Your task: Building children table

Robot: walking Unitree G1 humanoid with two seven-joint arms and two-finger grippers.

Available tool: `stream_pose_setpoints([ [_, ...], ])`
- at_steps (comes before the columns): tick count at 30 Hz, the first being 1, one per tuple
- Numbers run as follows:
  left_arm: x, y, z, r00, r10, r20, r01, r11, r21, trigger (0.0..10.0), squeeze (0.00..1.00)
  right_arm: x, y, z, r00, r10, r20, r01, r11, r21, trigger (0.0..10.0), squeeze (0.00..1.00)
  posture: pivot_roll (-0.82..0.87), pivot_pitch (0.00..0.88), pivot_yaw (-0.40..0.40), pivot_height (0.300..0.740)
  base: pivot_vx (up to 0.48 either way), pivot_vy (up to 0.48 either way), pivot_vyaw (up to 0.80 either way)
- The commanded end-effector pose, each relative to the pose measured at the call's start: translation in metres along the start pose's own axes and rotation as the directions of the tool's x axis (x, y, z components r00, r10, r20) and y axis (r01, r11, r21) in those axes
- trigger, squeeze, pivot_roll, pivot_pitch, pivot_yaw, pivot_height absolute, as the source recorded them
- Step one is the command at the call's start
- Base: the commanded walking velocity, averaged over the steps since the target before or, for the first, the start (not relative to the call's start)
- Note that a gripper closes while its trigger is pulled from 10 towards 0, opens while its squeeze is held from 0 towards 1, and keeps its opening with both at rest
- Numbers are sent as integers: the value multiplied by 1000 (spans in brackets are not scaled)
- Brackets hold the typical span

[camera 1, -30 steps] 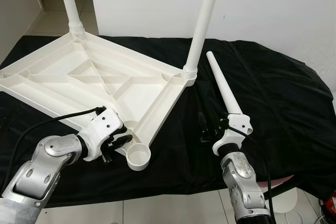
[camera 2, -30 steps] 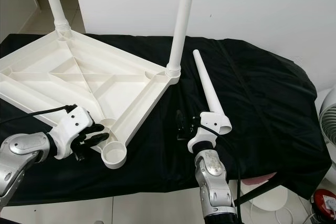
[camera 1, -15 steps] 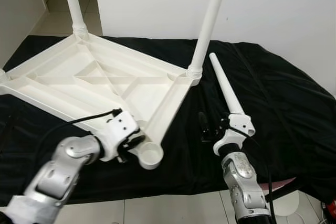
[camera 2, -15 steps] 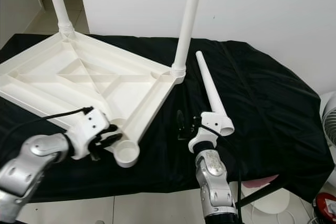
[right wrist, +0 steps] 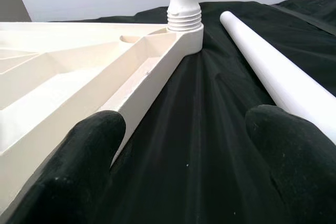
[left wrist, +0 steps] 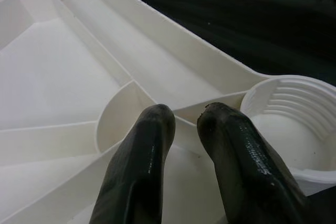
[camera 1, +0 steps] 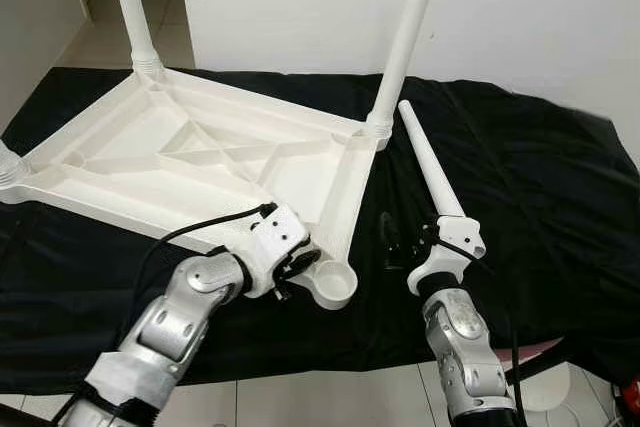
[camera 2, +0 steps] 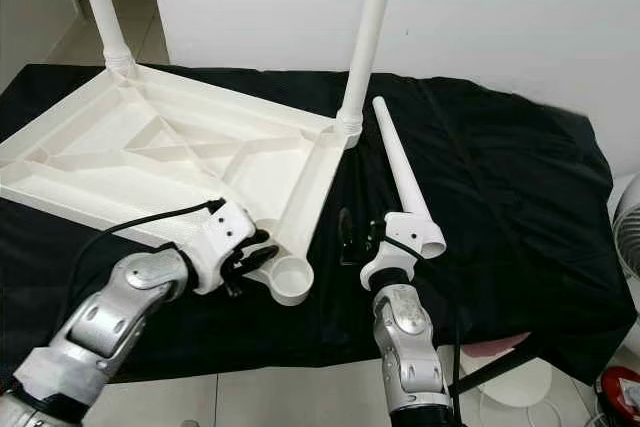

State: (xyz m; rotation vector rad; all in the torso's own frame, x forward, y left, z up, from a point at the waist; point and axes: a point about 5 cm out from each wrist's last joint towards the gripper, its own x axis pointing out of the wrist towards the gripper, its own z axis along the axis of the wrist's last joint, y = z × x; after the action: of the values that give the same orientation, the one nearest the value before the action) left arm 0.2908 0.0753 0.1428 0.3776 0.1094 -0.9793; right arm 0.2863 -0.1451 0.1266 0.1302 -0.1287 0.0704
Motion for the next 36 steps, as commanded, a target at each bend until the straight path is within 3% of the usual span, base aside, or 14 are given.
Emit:
stream_pose_setpoints([
  [1,5,-2,-4,1000,-1,-16,1,1000,2,10000,0,-2,-4,-2,1000,-20,-9,20,1000,-2,10000,0,21,96,-78,740,0,0,0],
  [7,-7,19,0,999,45,3,-45,999,-5,10000,0,-2,-5,-3,1000,-27,-10,27,1000,-1,10000,0,37,97,-75,740,0,0,0],
  [9,-22,35,0,998,57,-1,-57,998,8,10000,0,-2,-5,-3,1000,-27,-10,27,1000,-1,10000,0,44,96,-75,740,0,0,0],
  [12,-29,42,-1,998,57,-5,-57,998,7,10000,0,-2,-4,-3,1000,-27,-10,27,1000,-1,10000,0,49,96,-73,740,0,0,0],
  [13,-35,46,-1,999,49,-11,-49,999,9,10000,251,-1,-4,-3,1000,-26,-9,26,1000,-1,10000,0,49,96,-73,740,0,0,0],
  [14,-43,49,-1,1000,23,-13,-23,1000,-9,10000,1000,0,-4,-3,1000,-27,-7,27,1000,-1,10000,0,53,92,-70,740,0,0,0],
  [18,-51,48,-2,1000,-28,-7,28,999,-41,10000,1000,0,-4,-2,1000,-28,-3,28,1000,-1,10000,0,53,92,-70,740,0,0,0],
  [21,-60,36,-6,989,-150,-9,148,984,-101,10000,1000,1,-5,-2,1000,-30,-1,30,1000,-3,10000,0,53,88,-71,740,0,0,0],
  [30,-64,30,-12,977,-203,-58,199,977,-72,10000,1000,2,-6,-1,1000,-26,-1,26,1000,-11,10000,0,53,89,-79,740,0,0,0],
  [31,-62,29,-15,977,-201,-77,196,979,-59,10000,0,2,-6,-1,1000,-25,-1,25,1000,-13,10000,0,52,88,-82,740,0,0,0],
  [36,-55,26,-22,970,-206,-125,201,978,-51,10000,0,4,-6,0,1000,-21,2,21,1000,-16,10000,0,52,88,-82,740,0,0,0],
])
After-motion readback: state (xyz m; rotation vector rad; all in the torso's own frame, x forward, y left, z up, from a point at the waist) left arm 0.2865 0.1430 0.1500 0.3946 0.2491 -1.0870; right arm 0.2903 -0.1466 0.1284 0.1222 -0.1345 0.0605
